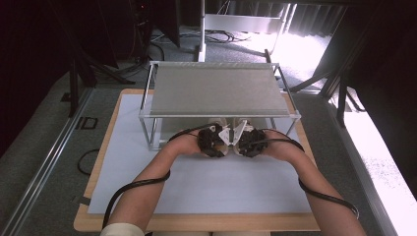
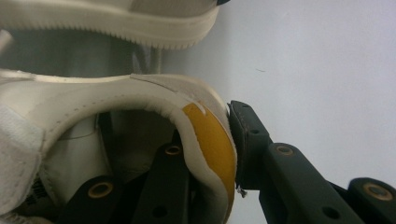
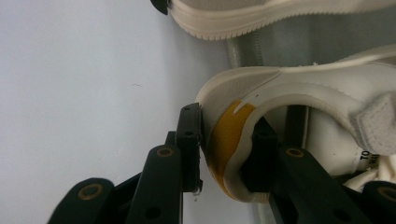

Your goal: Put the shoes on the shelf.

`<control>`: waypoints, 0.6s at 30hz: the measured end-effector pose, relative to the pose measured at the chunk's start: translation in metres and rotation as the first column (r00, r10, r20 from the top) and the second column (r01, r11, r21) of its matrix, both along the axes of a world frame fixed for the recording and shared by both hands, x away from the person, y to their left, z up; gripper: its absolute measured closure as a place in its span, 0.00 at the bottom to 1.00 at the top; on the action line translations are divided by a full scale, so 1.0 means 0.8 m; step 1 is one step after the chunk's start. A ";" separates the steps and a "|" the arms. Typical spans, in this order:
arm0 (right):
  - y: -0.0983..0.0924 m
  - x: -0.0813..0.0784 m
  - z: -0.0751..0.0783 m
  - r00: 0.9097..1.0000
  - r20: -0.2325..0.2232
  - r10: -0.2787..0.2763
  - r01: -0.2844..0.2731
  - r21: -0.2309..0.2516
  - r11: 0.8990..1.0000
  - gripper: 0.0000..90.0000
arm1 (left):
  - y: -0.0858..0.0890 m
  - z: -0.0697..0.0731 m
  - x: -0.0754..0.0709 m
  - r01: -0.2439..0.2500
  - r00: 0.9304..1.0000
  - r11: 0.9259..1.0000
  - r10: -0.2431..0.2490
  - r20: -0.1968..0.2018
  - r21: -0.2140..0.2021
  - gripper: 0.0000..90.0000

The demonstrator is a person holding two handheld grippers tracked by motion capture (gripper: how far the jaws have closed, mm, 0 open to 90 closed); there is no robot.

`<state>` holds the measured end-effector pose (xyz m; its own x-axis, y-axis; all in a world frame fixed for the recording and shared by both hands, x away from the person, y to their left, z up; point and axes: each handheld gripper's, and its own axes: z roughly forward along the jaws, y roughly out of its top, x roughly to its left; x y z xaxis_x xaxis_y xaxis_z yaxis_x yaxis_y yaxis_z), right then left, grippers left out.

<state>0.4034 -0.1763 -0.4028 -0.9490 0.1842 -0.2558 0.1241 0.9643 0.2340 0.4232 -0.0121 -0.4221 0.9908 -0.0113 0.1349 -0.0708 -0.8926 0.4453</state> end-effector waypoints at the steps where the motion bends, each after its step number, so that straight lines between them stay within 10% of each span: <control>1: 0.000 0.002 -0.003 1.000 -0.003 0.011 -0.011 -0.003 1.000 0.79 | -0.001 -0.003 0.002 0.006 1.000 1.000 -0.006 -0.007 -0.004 0.86; 14: -0.008 0.001 -0.005 0.996 0.084 -0.007 0.001 0.069 0.998 0.59 | -0.009 -0.004 0.010 0.000 1.000 1.000 0.000 0.010 -0.012 0.76; 15: -0.009 0.000 -0.004 0.997 0.075 -0.020 0.013 0.090 0.996 0.55 | -0.013 -0.011 0.002 -0.101 0.995 0.985 0.096 -0.042 -0.139 0.70; 18: -0.011 0.000 -0.002 0.996 0.088 -0.022 0.012 0.106 0.994 0.53 | -0.012 -0.005 0.006 -0.104 0.994 0.991 0.105 0.008 -0.090 0.63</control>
